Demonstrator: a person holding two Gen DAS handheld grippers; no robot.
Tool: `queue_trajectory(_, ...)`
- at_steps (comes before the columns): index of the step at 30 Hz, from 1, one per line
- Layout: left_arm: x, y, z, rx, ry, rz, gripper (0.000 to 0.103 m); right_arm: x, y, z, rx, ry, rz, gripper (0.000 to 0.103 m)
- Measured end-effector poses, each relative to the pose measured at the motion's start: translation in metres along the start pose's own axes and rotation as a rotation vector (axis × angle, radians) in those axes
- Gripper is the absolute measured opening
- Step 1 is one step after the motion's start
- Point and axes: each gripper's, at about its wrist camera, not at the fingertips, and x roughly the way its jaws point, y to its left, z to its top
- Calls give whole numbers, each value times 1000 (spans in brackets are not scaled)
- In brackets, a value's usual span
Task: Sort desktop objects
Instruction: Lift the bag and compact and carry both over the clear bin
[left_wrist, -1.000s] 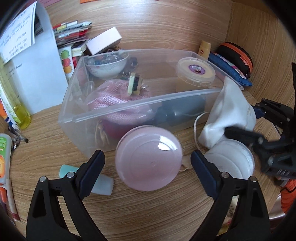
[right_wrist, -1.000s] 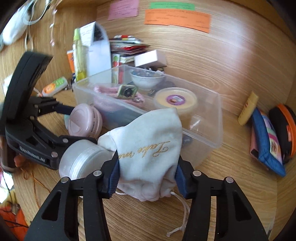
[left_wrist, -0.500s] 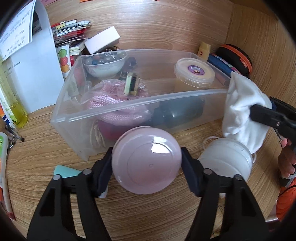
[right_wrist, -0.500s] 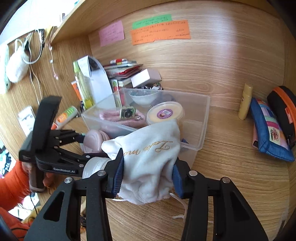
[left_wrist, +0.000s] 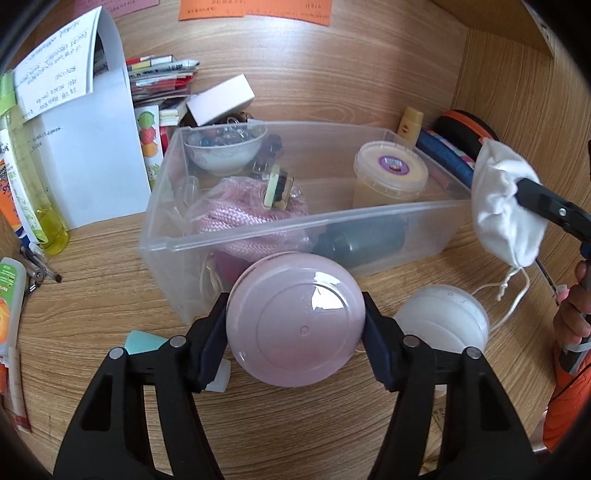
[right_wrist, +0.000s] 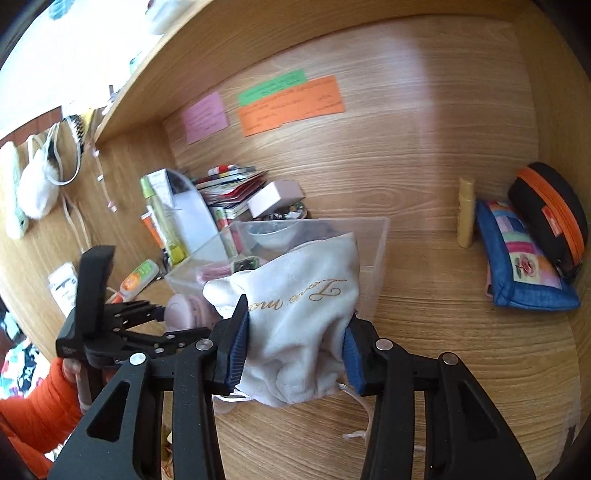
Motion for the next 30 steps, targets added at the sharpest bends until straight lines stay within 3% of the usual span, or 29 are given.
queue_trajectory(7,-12,1,3,9,-54,27,65,-1,-3,9,21,-7,-30,40)
queue_trajectory(17,-36,-5,12,18,-105,-34,65,1,21,32,-47,-16,-55,40)
queue_trajectory(30,-63,9,42,3,-190,-33,65,24,35,59,-46,-24,-56,40)
